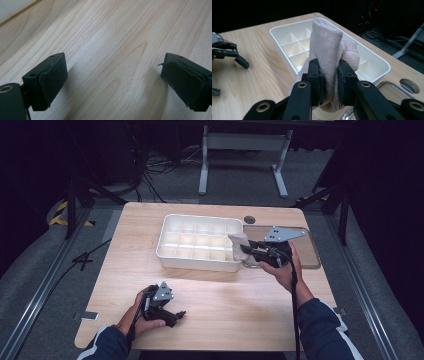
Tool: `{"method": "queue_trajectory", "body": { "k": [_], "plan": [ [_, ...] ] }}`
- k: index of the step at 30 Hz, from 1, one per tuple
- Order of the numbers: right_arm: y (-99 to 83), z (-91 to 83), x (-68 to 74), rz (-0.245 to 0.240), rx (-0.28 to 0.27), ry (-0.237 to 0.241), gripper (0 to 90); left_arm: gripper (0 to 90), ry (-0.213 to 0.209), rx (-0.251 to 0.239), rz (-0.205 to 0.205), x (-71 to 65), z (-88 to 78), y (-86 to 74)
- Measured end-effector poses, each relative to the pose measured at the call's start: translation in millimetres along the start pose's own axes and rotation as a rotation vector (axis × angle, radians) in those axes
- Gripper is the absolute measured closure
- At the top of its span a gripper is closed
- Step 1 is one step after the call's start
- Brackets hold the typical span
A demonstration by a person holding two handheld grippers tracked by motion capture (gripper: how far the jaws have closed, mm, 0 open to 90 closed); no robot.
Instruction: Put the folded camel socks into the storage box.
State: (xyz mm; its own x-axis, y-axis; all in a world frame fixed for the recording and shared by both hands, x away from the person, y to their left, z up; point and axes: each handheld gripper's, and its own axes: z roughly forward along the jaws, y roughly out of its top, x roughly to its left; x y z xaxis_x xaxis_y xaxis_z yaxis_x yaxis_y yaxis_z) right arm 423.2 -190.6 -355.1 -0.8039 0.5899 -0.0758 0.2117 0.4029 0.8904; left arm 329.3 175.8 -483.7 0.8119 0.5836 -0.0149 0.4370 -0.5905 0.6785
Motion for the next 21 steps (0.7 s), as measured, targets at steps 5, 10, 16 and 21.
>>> {"method": "queue_trajectory", "body": {
  "k": [5,10,16,21],
  "plan": [
    [1.2,9.9,-2.8,-0.001,0.019,-0.010,75.1,7.2,0.001,-0.001,0.000,-0.1,0.0,-0.1],
    [0.5,25.8,-3.8,-0.024,0.070,-0.028,75.1,7.2,0.002,0.002,0.003,0.0,-0.2,-0.1],
    [-4.0,38.7,-6.5,-0.022,0.109,-0.031,75.2,7.2,0.003,0.001,0.003,-0.1,-0.2,-0.2],
    [-7.9,48.5,-9.0,-0.029,0.145,-0.041,75.1,7.2,0.003,0.001,0.002,-0.1,-0.2,-0.2]
  ]
}}
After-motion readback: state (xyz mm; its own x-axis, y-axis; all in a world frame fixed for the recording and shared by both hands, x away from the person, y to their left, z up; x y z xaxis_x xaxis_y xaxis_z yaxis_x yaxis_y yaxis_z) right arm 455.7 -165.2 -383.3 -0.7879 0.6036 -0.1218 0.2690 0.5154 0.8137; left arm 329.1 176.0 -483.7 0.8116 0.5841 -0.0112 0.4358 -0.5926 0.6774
